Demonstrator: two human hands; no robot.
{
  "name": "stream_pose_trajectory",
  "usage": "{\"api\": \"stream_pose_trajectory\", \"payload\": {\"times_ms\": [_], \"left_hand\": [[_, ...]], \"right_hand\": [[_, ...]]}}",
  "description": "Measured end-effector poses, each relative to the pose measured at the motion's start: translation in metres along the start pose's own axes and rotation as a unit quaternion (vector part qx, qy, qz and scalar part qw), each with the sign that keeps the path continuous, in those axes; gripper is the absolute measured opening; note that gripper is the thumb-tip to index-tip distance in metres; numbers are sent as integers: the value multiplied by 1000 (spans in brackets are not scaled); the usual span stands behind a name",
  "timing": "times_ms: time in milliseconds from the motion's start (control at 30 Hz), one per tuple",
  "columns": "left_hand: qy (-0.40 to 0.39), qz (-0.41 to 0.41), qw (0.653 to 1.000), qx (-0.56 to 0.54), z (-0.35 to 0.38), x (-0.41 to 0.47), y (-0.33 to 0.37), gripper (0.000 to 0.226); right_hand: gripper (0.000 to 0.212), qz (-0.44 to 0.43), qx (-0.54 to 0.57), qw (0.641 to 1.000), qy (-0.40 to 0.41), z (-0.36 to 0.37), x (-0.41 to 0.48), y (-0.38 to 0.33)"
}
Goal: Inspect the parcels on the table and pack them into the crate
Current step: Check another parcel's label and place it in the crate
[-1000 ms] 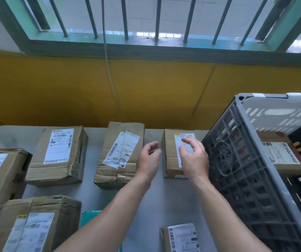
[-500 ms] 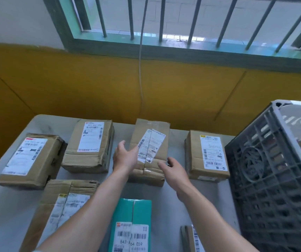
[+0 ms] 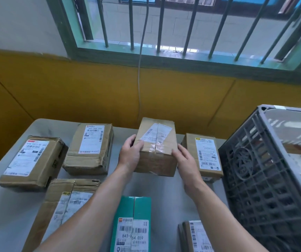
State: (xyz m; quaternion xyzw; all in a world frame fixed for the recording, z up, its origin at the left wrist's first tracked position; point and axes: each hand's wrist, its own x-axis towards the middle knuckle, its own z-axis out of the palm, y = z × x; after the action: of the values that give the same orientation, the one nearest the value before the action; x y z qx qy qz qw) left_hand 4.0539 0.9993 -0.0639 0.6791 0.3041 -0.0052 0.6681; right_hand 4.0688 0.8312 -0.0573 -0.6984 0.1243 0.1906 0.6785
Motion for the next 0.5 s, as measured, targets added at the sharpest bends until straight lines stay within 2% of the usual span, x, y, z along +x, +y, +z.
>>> {"api": "stream_pose_trajectory", "payload": {"times_ms": [67, 133, 167, 400, 500], "left_hand": [[-21, 14, 999, -28, 5, -9, 8, 34], [-34, 20, 997, -62, 9, -20, 11, 25], [-41, 22, 996, -76, 11, -24, 13, 25], [-73, 48, 991, -106, 23, -56, 20, 69], [-102, 36, 988, -109, 27, -66, 24, 75]], "right_hand": [[25, -12, 23, 1000, 16, -7, -5, -6], [33, -25, 41, 998, 44, -15, -9, -10], [33, -35, 50, 997, 50, -18, -12, -11], [31, -49, 93, 994, 35, -38, -34, -14], [28, -79, 116, 990, 21, -47, -44, -15]]}}
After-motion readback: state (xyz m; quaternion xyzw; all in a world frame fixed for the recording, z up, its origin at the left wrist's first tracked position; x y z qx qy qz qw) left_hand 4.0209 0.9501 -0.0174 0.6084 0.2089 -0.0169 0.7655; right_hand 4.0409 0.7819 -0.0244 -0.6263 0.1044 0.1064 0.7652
